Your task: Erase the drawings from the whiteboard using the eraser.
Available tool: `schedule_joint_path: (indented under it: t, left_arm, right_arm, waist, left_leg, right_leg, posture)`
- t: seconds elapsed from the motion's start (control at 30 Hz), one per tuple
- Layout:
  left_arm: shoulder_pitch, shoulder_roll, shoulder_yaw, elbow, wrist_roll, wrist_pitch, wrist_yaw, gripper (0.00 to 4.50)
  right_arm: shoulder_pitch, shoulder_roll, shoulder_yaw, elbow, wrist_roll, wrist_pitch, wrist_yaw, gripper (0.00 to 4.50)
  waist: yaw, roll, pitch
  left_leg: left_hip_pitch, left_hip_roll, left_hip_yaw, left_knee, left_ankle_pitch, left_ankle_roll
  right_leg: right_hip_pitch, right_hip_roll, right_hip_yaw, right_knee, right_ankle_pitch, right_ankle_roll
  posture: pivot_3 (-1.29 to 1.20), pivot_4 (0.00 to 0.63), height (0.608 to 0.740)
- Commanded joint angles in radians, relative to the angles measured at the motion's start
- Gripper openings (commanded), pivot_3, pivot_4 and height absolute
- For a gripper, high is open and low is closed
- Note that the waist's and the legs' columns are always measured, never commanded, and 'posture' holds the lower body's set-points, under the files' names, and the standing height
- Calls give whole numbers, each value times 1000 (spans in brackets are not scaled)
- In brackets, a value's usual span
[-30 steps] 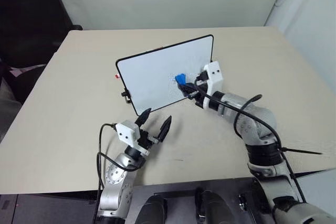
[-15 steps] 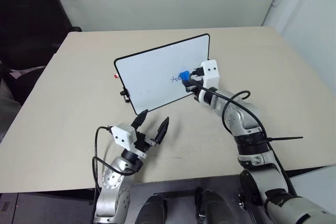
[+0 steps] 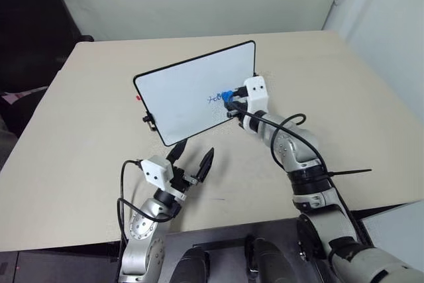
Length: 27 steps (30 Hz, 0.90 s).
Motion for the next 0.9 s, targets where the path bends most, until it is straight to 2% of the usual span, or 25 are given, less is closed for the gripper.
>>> schedule_joint_path:
  t: [0.03,0.27,0.53,0.73,0.9]
  left_arm:
    - [-1,-1,-5,-40,-9,-3,-3,4500]
    - [4,-2,-5,-47,-12,-2,-4,4500]
    - [6,-3,-2,-46,-16,-5,-5,4500]
    - [-11,-1,2,-27,-18,-8,-13,4500]
    - [-27,-2,-3,-9,-17,-9,-19,4500]
  right_arm:
    - [-54,51,50,-14,-2,-13,33,194]
    - [-70,122,29,-32,48,31,62,194]
    - [-61,131,30,0,29,30,58,194]
    - [-115,123,-115,108,53,9,-25,194]
    - [-139,108,-166,161,44,-16,-64,194]
  waist:
    - [-4,0,0]
    - [-11,0,0]
    - [-7,0,0]
    - [-2,0,0]
    - [2,0,0]
  left_leg:
    - [0,0,0,0,0,0]
    - [-1,7,0,0,2,-4]
    - [-2,17,-1,0,2,-8]
    - [-2,17,-1,1,2,-9]
    - [-2,17,-1,1,8,-10]
  right_leg:
    - [-1,0,0,0,0,-1]
    - [-1,6,0,0,1,-1]
    - [-3,17,0,-1,0,-3]
    - [-2,18,0,-1,2,-6]
    - [-2,18,0,0,3,-7]
  posture:
    - [0,150,737]
    - [0,150,737]
    - [0,150,737]
    - [0,150,737]
    - [0,150,737]
